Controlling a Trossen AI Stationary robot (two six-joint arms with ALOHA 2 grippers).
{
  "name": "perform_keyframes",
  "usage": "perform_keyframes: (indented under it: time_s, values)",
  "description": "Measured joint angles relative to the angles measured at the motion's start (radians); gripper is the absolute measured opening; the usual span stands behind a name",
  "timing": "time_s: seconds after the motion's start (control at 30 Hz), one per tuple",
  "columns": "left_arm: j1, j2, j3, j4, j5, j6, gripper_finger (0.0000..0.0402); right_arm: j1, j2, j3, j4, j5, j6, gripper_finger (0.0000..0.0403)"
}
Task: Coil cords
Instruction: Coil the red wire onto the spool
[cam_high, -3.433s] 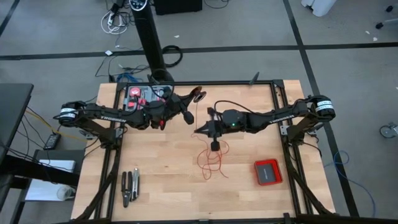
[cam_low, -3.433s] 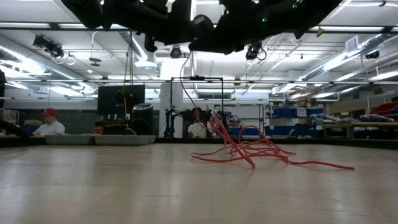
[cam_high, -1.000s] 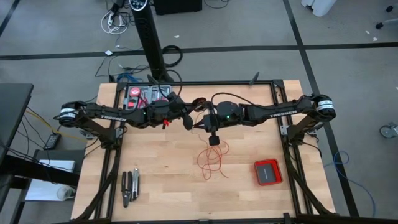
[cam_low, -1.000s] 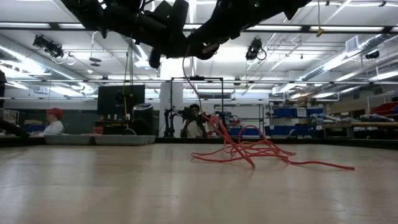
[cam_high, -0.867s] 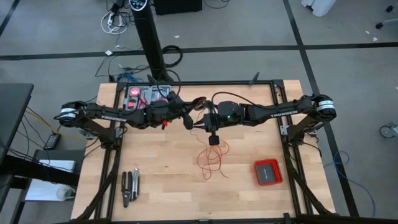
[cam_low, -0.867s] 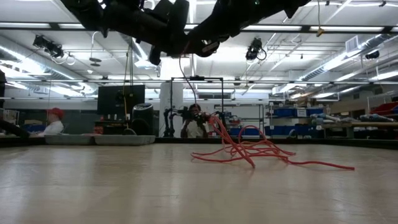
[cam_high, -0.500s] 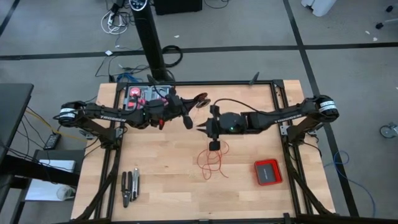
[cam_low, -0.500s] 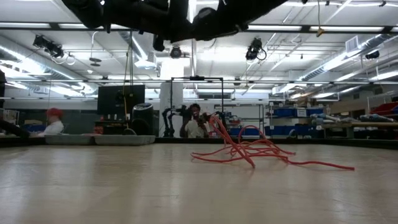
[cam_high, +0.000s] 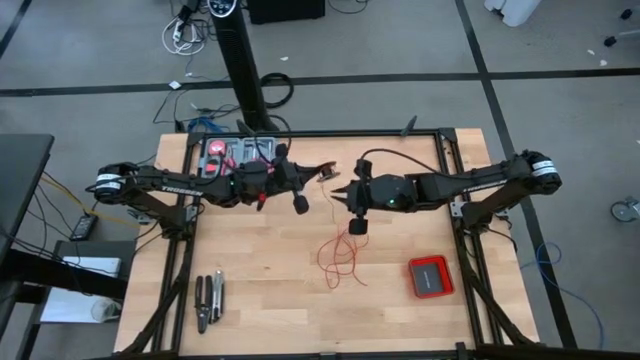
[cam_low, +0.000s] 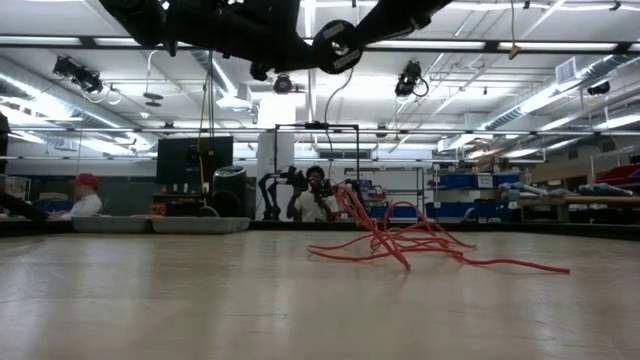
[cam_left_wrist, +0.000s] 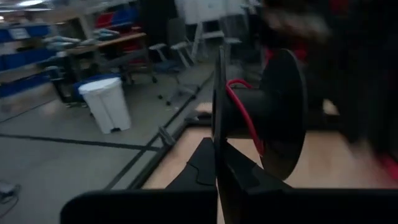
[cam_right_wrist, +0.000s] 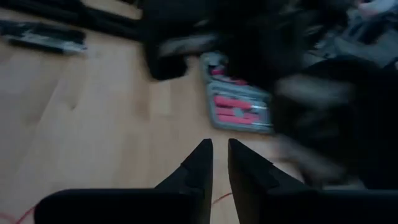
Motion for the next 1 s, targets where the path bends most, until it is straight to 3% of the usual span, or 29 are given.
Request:
perform_keyframes:
  time_s: [0.2,0.43,0.67,0.8,1.0]
  values:
    - [0.0,0.0,-0.001,-0.126,0.066,0.16,0.0001,0.003,-0.044,0.001,-0.062,0.039,-0.001,0.0046]
    - [-0.005,0.0,-0.002,-0.194,0.09,0.17,0.0,-0.018,-0.047,0.001,-0.076,0.012,-0.034,0.0046]
    - [-0.039,0.0,-0.002,-0.196,0.128,0.214,0.0,-0.076,-0.034,0.001,-0.064,-0.069,-0.035,0.0052]
    - [-0.044,0.0,-0.002,-0.197,0.107,0.217,0.0,-0.09,-0.034,0.001,-0.04,-0.166,-0.035,0.0068]
    - [-0.046,0.001,-0.002,-0.208,0.09,0.217,0.0001,-0.089,-0.033,0.001,-0.022,-0.178,-0.032,0.0098]
